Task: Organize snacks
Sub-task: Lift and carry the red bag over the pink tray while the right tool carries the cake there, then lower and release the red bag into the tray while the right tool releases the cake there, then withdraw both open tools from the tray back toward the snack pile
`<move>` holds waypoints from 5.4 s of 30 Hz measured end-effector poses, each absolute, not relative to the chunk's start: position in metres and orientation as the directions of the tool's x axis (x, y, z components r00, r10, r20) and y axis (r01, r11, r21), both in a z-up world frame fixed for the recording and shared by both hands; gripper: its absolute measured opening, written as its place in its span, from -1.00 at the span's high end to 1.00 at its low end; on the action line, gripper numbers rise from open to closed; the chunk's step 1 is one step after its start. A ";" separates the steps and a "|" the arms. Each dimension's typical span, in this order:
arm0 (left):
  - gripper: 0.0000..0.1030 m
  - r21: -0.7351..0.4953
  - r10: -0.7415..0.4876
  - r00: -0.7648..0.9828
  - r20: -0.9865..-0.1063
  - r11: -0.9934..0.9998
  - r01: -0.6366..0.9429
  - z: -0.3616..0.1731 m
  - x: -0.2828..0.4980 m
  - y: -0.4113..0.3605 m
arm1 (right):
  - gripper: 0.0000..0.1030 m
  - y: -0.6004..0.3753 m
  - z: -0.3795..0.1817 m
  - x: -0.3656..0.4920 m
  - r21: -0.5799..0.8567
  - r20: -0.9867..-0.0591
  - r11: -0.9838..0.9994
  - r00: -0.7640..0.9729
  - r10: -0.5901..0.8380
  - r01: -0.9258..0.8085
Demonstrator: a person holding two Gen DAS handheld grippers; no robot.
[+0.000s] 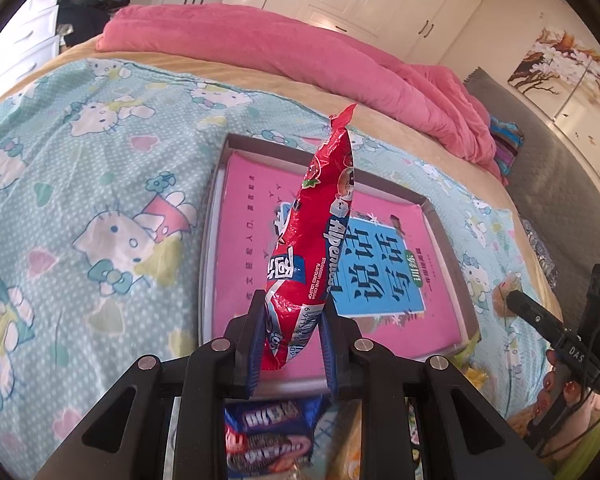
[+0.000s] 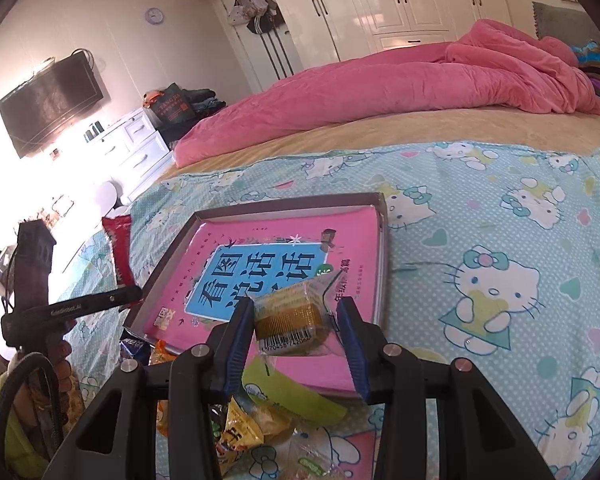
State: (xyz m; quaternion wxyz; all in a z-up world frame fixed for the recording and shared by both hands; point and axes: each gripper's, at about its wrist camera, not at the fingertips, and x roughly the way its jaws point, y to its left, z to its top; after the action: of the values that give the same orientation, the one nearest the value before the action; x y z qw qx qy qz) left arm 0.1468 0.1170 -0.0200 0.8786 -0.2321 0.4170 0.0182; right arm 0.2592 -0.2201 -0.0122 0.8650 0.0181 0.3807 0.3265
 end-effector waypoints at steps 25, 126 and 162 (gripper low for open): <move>0.51 -0.362 -0.212 0.572 -0.793 0.918 -0.162 -0.046 0.179 0.109 | 0.16 -0.198 -0.056 0.285 0.294 -0.729 0.813 0.432 0.530 -0.502; -0.55 -0.401 -0.181 0.724 -0.666 0.905 -0.142 0.012 0.116 0.115 | -0.33 -0.220 -0.019 0.229 0.254 -0.620 0.818 0.562 0.547 -0.516; -0.56 -0.380 -0.159 0.692 -0.704 0.907 -0.179 0.009 0.070 0.106 | -0.35 -0.210 -0.018 0.181 0.276 -0.629 0.771 0.499 0.596 -0.573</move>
State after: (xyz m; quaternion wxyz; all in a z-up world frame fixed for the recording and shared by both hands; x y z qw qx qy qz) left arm 0.0701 0.1064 0.0088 0.8942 -0.2153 0.3925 0.0058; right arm 0.1810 -0.2101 -0.0175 0.8657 0.0155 0.3691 0.3377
